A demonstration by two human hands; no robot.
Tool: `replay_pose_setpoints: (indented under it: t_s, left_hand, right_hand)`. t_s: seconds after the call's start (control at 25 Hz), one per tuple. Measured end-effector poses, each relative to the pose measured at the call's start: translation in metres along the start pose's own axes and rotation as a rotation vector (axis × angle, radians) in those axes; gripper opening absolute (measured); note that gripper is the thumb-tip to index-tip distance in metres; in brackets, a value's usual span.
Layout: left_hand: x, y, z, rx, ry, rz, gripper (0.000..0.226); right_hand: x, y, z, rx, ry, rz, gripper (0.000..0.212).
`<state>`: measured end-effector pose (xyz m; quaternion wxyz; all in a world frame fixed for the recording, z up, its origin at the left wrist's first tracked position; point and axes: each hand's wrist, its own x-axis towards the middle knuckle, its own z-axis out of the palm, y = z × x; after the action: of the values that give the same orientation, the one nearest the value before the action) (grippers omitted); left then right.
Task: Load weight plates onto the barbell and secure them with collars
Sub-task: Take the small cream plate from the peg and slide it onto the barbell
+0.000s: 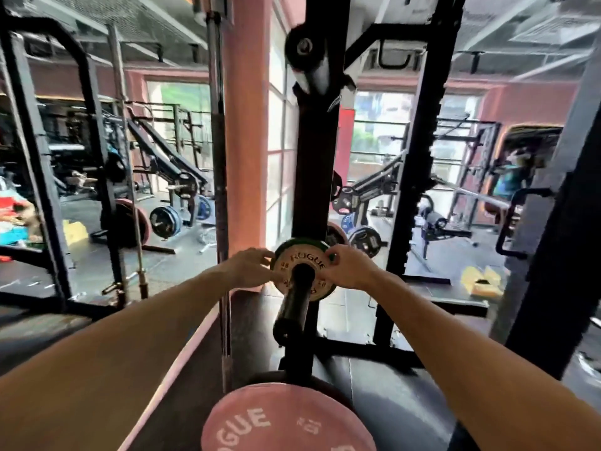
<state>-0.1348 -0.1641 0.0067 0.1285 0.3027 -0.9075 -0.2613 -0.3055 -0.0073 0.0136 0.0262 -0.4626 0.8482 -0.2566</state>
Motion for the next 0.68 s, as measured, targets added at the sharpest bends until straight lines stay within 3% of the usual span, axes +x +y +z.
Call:
replay_pose_setpoints:
  t_s: [0.2,0.44,0.68]
  left_hand:
    - [0.033,-0.022,0.013,-0.083,0.025,0.059,0.045]
    - [0.041,-0.019,0.027,-0.191,-0.024,0.140,0.020]
    - [0.022,-0.017,0.028,-0.182,-0.133,0.296,0.024]
  right_hand:
    - [0.008,-0.008,0.018,0.010,0.142,0.141,0.045]
    - [0.006,-0.017,0.014,0.134,0.128,0.251,0.017]
    - [-0.024,-0.010,0.030,0.020,0.060,0.189,0.037]
